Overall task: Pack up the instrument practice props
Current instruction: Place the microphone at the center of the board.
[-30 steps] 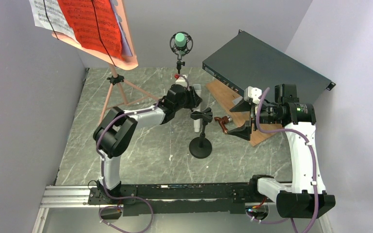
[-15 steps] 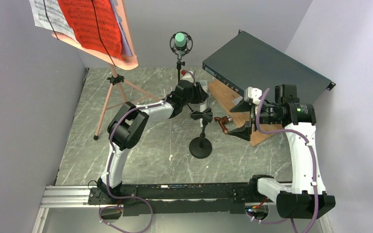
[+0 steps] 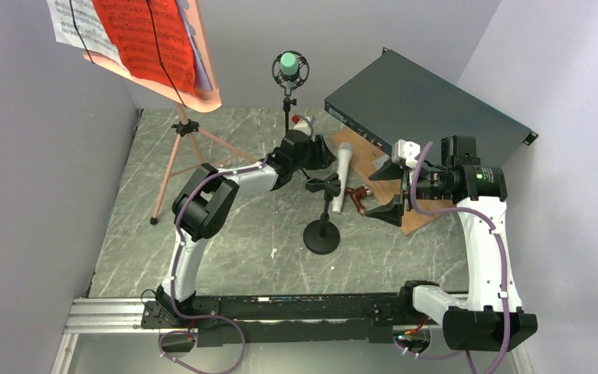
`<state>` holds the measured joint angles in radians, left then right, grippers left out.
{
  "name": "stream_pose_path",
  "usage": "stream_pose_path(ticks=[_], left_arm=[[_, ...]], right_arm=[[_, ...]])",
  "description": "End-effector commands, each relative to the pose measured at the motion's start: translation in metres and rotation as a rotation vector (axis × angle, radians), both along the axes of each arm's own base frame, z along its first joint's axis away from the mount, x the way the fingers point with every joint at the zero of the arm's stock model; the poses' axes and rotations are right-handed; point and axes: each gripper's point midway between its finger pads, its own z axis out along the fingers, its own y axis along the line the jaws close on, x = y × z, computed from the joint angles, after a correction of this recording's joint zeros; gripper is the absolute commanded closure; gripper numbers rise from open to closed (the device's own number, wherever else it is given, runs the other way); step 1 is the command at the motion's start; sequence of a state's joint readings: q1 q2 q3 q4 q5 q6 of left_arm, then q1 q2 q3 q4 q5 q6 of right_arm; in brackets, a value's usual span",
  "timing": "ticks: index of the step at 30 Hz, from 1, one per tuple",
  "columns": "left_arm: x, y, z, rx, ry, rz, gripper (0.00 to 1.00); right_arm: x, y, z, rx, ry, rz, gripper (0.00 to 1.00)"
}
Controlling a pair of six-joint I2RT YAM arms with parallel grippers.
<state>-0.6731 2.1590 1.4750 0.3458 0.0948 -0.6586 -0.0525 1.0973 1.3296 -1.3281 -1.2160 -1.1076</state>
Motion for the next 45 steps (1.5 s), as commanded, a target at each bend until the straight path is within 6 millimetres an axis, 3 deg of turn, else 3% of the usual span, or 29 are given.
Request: stream_pose_path(ticks=[1,12,19,25,31,37,40,42,45], left_arm=[[-0.01,-0.005,0.011,-0.025,-0.001,-0.052,0.48],[-0.04,0.002,0.021,-0.024,-0.01,-0.147,0.48],[-0.055,0.02,0.03,-0.017,-0.031,-0.128,0.48],[-0.073,0.04,0.02,0.037,0.006,-0.115,0.47],[-0.107,0.068,0.019,0.058,0.0,-0.116,0.45],[-0.149,0.098,0.029,0.064,-0.076,-0.165,0.35],[-0.174,0.111,0.046,0.05,-0.169,-0.224,0.29],[-0.191,0.117,0.057,0.031,-0.249,-0.279,0.22],[-0.208,0.127,0.072,-0.017,-0.343,-0.291,0.03]], right_arm=[[-0.004,0.003,0.01,0.035,-0.054,0.025,0.0],[-0.004,0.003,0.008,0.032,-0.047,0.022,0.0],[-0.003,0.002,0.007,0.034,-0.046,0.019,0.0],[-0.003,0.001,0.004,0.031,-0.045,0.012,0.0],[-0.001,0.0,0.0,0.027,-0.039,0.006,0.0],[-0.003,0.0,-0.006,0.033,-0.037,0.014,0.0],[-0.004,0.0,-0.01,0.034,-0.039,0.018,0.0],[-0.005,0.0,-0.013,0.039,-0.042,0.025,0.0],[-0.007,0.001,-0.017,0.045,-0.045,0.037,0.0]])
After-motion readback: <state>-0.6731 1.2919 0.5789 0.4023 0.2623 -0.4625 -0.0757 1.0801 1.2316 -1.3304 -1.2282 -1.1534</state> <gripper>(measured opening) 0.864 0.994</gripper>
